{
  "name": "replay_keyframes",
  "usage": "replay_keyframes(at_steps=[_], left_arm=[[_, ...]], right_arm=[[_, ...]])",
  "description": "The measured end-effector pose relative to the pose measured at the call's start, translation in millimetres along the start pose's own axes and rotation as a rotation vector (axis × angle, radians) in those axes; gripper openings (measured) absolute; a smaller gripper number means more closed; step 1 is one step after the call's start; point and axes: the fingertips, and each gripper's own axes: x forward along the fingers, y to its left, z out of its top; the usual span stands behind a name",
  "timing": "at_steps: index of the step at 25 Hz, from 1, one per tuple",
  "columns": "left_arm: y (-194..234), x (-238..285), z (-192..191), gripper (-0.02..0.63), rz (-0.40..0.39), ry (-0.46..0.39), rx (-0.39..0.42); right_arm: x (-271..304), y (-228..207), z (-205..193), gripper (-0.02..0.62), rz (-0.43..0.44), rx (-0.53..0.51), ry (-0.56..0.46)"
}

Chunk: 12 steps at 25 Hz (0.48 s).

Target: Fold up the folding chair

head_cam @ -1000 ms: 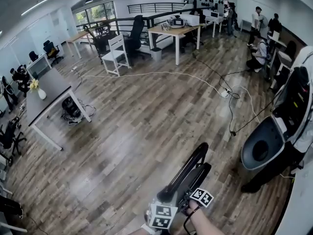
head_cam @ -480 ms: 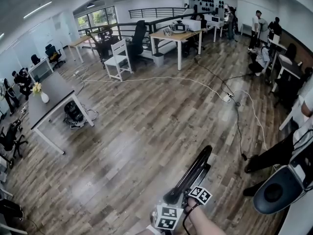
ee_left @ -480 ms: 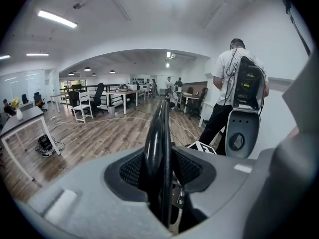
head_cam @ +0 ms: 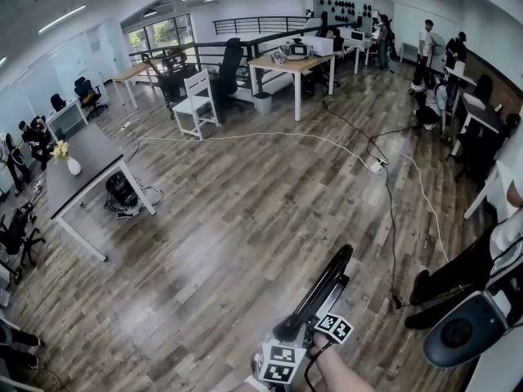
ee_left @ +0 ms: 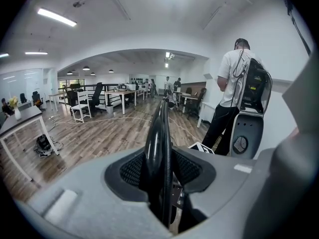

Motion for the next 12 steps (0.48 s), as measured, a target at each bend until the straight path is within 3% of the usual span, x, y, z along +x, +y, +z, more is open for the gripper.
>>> replay_keyframes(at_steps=[3,7,12], left_arm=[[-3,1,0,0.147,-0.004,-0.006,0.019],[-3,4,-3,0.147,-0.001,-0.013,0.010],[1,0,-2,0.147,0.011,-0.016,0.007]], right_arm=[[-11,3,-4,0.295,0.079,-0.069,0.035],[-47,-16,-9,0.305,0.099,-0.131,0.055],[-107,-11,10,0.305,0.142,-0.150,-0.032]])
